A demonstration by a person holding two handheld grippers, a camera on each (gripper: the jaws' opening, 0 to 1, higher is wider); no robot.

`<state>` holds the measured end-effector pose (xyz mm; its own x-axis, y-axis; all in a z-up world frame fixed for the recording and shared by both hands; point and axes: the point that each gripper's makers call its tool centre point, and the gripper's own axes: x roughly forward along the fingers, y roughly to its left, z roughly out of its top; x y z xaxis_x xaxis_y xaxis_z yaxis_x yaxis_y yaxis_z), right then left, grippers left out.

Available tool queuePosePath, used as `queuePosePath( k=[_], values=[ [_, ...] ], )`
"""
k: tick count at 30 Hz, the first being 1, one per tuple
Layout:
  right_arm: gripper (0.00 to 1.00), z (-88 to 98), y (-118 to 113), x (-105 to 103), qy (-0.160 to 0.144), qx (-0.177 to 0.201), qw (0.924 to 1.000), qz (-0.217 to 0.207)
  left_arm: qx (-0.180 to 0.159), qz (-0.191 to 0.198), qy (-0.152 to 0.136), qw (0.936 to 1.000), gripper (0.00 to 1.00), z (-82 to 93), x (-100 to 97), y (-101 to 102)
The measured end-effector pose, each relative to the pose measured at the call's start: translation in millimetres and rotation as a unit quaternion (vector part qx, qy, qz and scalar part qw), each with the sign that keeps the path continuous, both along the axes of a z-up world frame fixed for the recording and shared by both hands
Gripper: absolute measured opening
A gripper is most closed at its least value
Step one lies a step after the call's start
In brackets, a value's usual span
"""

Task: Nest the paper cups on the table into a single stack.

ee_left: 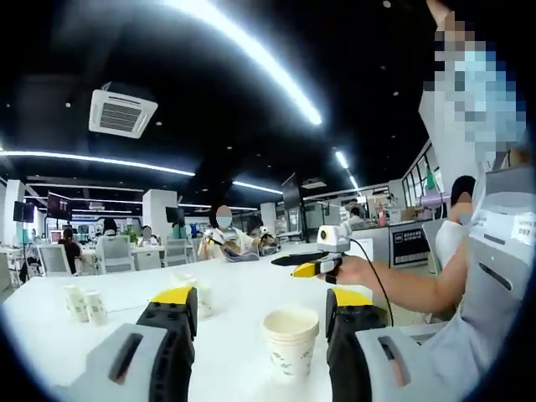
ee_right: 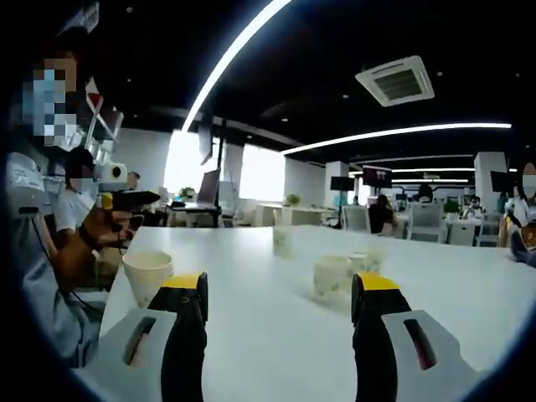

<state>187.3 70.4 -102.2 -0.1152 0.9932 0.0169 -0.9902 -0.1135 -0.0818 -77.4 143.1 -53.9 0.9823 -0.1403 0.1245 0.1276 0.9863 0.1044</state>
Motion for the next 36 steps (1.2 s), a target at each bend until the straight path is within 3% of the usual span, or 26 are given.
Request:
queuePosePath(
  k=[7, 22, 28, 36],
  values=[
    [0.72, -5.8, 23.1, 31.2, 0.023, -0.012, 0.9996, -0.008, 0.003, 0.002, -0.003, 1.0, 0.66, 3.0, -3.4, 1.0],
    [0.72, -44.5, 69.8, 65.6, -0.006, -0.083, 0.9965, -0.008, 0.003, 0.006, -0.001, 1.0, 0.65, 3.8, -4.9, 5.1],
    [0.72, -57.5, 87.8, 81.2, 0.002, -0.105, 0.9944, -0.004, 0.006, 0.006, 0.003, 1.0, 0.64, 1.9, -2.8, 5.8],
    [0.71, -70.4, 110.8, 77.4, -0.001, -0.124, 0.9923, 0.002, 0.008, 0.008, 0.004, 0.9999, 0.63, 1.3, -0.6, 6.1]
  ],
)
